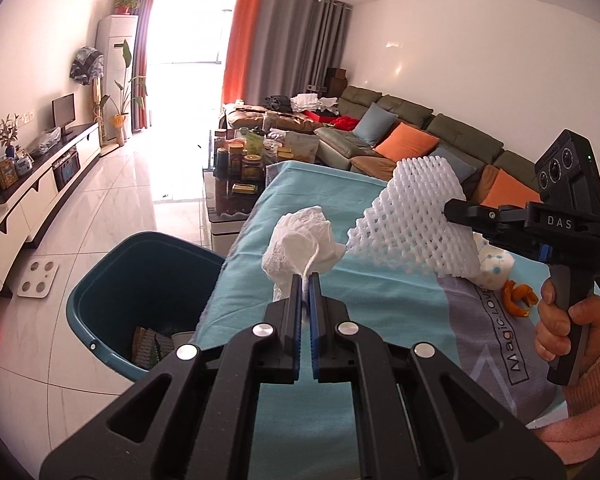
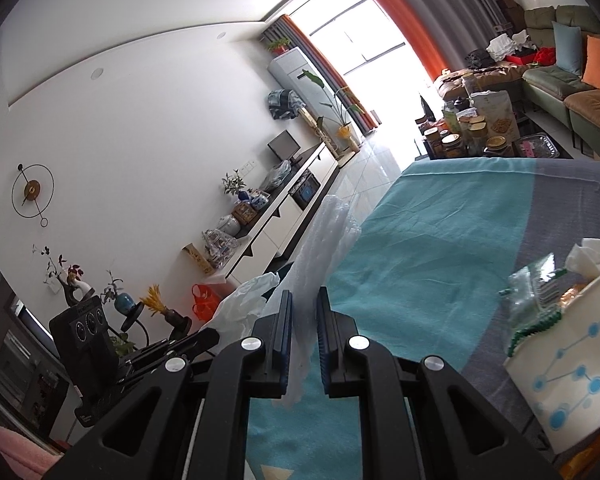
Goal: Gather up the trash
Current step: 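Carry the tissue and foam net over the teal bin with both tools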
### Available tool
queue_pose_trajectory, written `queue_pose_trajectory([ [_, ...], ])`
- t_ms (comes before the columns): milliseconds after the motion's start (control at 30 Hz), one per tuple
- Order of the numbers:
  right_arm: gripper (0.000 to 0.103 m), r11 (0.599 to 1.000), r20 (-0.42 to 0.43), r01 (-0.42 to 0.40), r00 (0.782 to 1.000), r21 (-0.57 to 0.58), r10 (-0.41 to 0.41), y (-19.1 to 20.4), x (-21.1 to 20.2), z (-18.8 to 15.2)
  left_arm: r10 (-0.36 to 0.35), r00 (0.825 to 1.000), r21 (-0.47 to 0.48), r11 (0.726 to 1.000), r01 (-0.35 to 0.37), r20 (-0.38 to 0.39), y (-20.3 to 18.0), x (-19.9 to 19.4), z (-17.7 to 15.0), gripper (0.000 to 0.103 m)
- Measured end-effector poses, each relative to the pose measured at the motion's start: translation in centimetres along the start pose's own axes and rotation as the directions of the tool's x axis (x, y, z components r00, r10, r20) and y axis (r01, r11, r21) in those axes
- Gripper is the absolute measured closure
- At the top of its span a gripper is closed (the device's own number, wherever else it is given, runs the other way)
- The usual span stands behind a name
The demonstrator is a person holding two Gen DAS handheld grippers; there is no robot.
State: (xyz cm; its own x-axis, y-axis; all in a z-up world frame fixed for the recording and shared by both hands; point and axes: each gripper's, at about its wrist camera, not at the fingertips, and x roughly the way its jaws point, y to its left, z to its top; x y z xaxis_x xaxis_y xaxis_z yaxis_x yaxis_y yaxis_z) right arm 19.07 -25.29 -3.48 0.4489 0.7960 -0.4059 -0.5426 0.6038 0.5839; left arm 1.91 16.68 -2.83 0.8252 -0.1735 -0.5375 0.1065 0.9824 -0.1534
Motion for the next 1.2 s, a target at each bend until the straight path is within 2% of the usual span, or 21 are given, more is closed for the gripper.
queue_pose_trajectory([
  [500,0.092,0.998,-0.076,-0.054,0.996,-0.014,0.053,2.0,4.1,0.6,0.071,0.997,-0.048,0.996,-0.071,0.0,2.6,-0.5,0.0,0.099],
  [833,0.092,0.996,-0.127,-0.081,0.989,-0.034,0.076,3.5,7.6,1.6,0.146,0.989,-0.096,0.984,-0.147,-0.016,5.6,-0.5,-0.1,0.099],
  [1200,0.092,0.994,-0.178,-0.081,0.982,-0.073,0.067,4.8,11.1,2.1,0.215,0.976,-0.137,0.966,-0.219,-0.044,9.0,-0.7,-0.7,0.099],
])
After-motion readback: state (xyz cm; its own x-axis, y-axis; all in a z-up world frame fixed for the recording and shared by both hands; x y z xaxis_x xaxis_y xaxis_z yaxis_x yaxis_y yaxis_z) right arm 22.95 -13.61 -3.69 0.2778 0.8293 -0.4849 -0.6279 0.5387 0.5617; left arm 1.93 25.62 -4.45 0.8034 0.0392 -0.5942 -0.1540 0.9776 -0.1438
